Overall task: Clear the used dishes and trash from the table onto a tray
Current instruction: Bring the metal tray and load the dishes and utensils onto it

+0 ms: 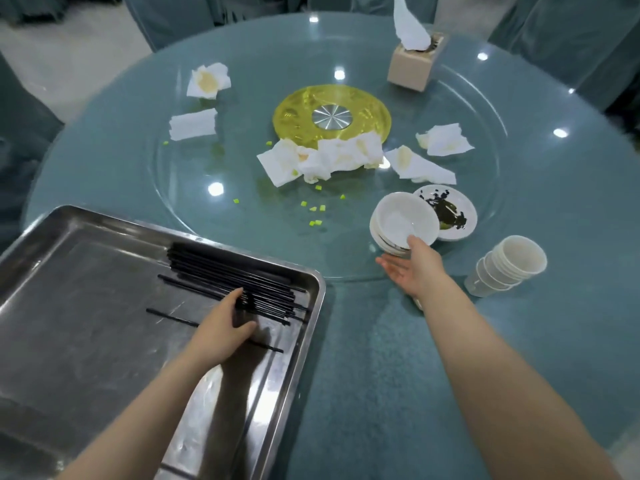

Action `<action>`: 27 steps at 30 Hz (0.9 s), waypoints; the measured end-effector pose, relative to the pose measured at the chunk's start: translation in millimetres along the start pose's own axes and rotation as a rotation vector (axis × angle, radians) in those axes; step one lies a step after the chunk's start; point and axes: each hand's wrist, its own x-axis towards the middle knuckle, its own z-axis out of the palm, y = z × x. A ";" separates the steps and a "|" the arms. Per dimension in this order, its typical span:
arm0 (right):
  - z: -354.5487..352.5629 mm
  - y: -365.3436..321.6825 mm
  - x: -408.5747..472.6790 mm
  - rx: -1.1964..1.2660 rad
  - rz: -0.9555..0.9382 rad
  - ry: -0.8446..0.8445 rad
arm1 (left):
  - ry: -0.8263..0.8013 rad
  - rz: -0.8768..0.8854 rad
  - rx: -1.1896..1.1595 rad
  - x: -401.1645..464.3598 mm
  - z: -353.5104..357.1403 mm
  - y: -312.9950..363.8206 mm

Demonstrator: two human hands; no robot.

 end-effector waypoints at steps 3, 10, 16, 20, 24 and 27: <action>0.7 4.9 5.2 -0.029 -0.036 0.028 | 0.011 -0.007 -0.019 0.0 -2.0 1.1; 19.5 37.5 -24.6 -0.214 -0.055 -0.097 | 0.067 0.003 -0.236 -10.1 -6.2 3.7; 56.2 73.0 -74.9 -0.450 -0.072 -0.286 | 0.109 -0.001 -0.528 -28.2 -16.2 8.3; 72.7 103.3 -98.7 -0.617 -0.057 -0.384 | 0.069 -0.078 -0.810 -43.4 -27.6 9.3; 78.1 135.9 -114.4 -0.776 -0.015 -0.435 | 0.042 -0.204 -0.951 -61.1 -32.5 3.9; 77.2 160.4 -120.5 -0.879 0.015 -0.415 | 0.045 -0.295 -0.934 -74.5 -33.6 -13.3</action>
